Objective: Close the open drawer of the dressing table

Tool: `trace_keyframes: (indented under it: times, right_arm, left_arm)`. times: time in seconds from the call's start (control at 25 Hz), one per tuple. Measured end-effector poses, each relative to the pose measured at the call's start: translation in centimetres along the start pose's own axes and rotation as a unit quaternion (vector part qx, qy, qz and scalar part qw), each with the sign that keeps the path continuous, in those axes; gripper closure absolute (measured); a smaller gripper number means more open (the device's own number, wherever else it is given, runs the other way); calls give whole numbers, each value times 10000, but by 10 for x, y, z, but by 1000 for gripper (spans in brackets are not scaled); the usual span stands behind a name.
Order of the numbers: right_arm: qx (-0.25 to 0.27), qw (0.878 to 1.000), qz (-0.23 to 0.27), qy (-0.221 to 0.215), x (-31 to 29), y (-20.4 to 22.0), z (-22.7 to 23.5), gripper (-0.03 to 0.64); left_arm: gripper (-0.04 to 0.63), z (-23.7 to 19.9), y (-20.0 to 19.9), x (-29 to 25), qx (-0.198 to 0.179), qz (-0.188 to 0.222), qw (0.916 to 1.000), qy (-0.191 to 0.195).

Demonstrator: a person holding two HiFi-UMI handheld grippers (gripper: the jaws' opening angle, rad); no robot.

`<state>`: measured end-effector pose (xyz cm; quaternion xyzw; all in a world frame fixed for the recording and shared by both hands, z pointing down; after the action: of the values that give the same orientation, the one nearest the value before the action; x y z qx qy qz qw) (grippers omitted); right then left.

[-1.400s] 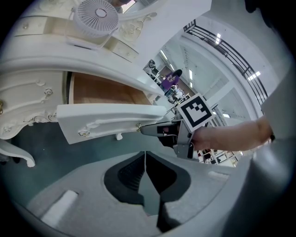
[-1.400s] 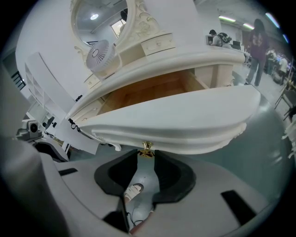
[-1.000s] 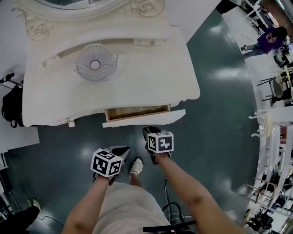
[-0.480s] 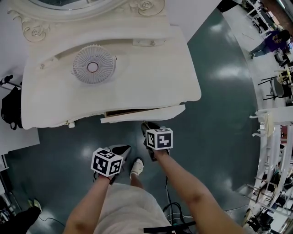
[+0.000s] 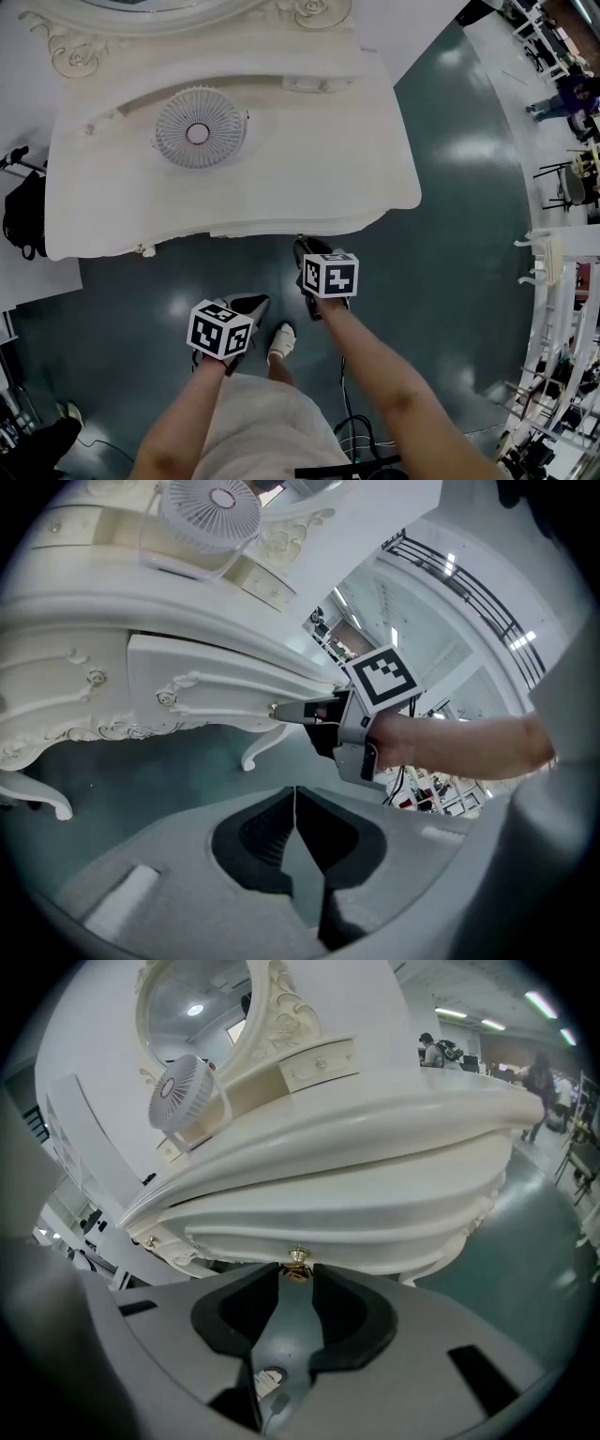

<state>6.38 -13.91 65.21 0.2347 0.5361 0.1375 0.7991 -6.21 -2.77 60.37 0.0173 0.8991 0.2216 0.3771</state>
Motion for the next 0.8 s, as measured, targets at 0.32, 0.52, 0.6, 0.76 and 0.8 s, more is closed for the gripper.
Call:
trace_keyframes:
  times: [0.32,0.52,0.6,0.76,0.8]
  right_arm:
    - [-61,9998,144,124,-9,-16,1,495]
    - [-64,9998,143,120,-14,-23,2,495]
    - [-49,9998,112,135,-17,-27,2,495]
    - [-96,9996,10,257,-17,-32,2,495]
    - [-106,9996,17,272,-16,-33,2,495]
  left_arm:
    - [584,-5,-2,4,42,36,10000,-29]
    - [584,-9,-2,4,57,55,10000,-46]
    - [584,-10,-2,5,64,54,10000,-45]
    - [584,-10,1,7,71,64,9999,-55]
    - [584,-11,1,8,74,67,9999,-60]
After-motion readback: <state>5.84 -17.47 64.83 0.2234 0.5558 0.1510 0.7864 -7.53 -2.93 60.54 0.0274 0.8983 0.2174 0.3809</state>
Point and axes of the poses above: the fingertips, and each gripper's own axes: x backward along the fingers, z to its right, y out of its underside, the point moved 4 cm from there along x, backward along the fingers, and after that the axes turned 2 degrees about x, right-handed, at the moved point
